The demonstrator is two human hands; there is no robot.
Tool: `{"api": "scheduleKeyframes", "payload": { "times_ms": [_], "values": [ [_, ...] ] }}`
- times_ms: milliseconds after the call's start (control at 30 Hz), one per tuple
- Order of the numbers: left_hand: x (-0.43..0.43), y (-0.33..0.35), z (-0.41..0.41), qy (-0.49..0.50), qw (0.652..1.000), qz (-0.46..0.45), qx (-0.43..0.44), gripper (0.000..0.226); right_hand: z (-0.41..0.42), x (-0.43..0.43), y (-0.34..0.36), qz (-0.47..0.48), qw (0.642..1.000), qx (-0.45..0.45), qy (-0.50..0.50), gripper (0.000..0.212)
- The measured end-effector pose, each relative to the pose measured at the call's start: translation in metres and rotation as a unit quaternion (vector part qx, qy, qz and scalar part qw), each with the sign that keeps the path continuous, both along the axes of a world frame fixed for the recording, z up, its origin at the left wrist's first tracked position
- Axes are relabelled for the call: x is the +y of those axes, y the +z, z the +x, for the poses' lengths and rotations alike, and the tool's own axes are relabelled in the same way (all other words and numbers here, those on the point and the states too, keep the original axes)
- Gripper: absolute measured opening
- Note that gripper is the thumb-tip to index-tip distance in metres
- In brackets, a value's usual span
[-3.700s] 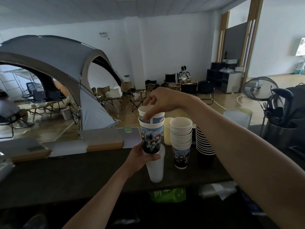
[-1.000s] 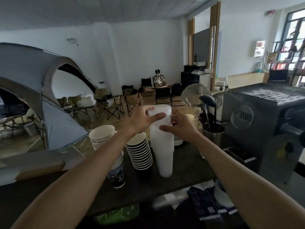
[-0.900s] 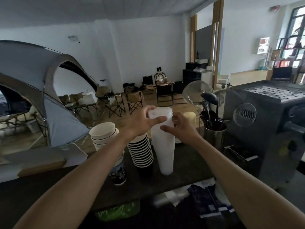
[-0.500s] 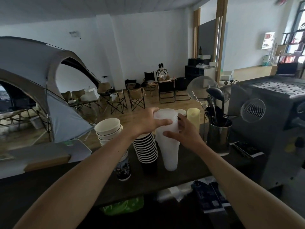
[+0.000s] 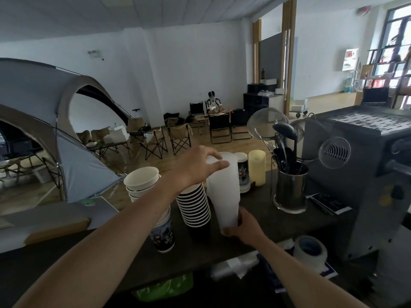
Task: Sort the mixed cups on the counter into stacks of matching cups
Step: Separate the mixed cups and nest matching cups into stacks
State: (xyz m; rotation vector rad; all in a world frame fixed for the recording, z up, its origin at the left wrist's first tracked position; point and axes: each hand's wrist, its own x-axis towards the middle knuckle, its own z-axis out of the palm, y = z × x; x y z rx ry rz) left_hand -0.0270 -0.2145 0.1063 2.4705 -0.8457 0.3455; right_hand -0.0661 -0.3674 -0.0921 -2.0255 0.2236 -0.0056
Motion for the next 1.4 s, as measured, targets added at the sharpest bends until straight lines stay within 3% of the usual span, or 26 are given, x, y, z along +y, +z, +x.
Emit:
{"api": "scheduleKeyframes", "payload": {
  "times_ms": [67, 200, 333, 400, 500, 600, 667, 733, 800, 867, 933, 1033, 1067, 1300, 1400],
  "values": [
    [0.000, -0.002, -0.001, -0.011, 1.000, 0.005, -0.001, 0.035, 0.003, 0.005, -0.002, -0.002, 1.000, -0.007, -0.009, 0.079],
    [0.001, 0.008, 0.001, -0.032, 0.999, -0.011, -0.015, 0.040, -0.010, 0.001, 0.019, 0.054, 0.993, -0.092, -0.045, 0.058],
    [0.001, 0.052, 0.012, -0.014, 0.991, -0.126, -0.041, 0.038, -0.024, -0.019, 0.074, 0.147, 0.961, -0.217, -0.090, 0.059],
    [0.001, 0.079, 0.018, -0.001, 0.979, -0.198, -0.036, 0.041, -0.026, -0.027, 0.102, 0.232, 0.923, -0.284, -0.120, 0.060],
    [0.000, 0.103, 0.023, 0.007, 0.973, -0.230, -0.004, 0.050, -0.030, -0.038, 0.142, 0.431, 0.821, -0.355, -0.120, 0.059],
    [-0.003, 0.104, 0.017, 0.012, 0.966, -0.250, 0.069, 0.073, -0.033, -0.041, 0.178, 0.516, 0.761, -0.386, -0.080, 0.064],
    [-0.005, 0.093, 0.013, -0.008, 0.951, -0.269, 0.150, 0.075, -0.034, -0.038, 0.197, 0.543, 0.742, -0.388, -0.065, 0.069],
    [-0.004, 0.077, 0.016, -0.029, 0.942, -0.273, 0.191, 0.065, -0.034, -0.033, 0.212, 0.496, 0.770, -0.396, -0.067, 0.063],
    [0.001, 0.064, 0.028, -0.035, 0.937, -0.280, 0.206, 0.084, -0.030, -0.028, 0.224, 0.398, 0.827, -0.389, -0.083, 0.055],
    [0.005, 0.051, 0.037, -0.010, 0.939, -0.266, 0.219, 0.112, -0.019, -0.025, 0.234, 0.289, 0.876, -0.370, -0.110, 0.073],
    [0.006, 0.041, 0.041, 0.004, 0.947, -0.237, 0.216, 0.107, -0.006, -0.023, 0.246, 0.190, 0.906, -0.354, -0.134, 0.093],
    [0.000, 0.036, 0.048, 0.012, 0.953, -0.192, 0.235, 0.058, 0.013, -0.017, 0.269, 0.085, 0.923, -0.357, -0.115, 0.093],
    [-0.001, 0.034, 0.052, 0.018, 0.951, -0.184, 0.247, 0.051, 0.018, -0.015, 0.275, 0.055, 0.924, -0.364, -0.104, 0.090],
    [-0.020, 0.027, 0.098, 0.077, 0.921, -0.185, 0.333, 0.080, 0.078, -0.010, 0.274, -0.071, 0.925, -0.361, -0.095, 0.089],
    [-0.027, 0.018, 0.117, 0.092, 0.923, -0.137, 0.347, 0.074, 0.098, -0.011, 0.262, -0.112, 0.920, -0.362, -0.103, 0.088]
  ]
}}
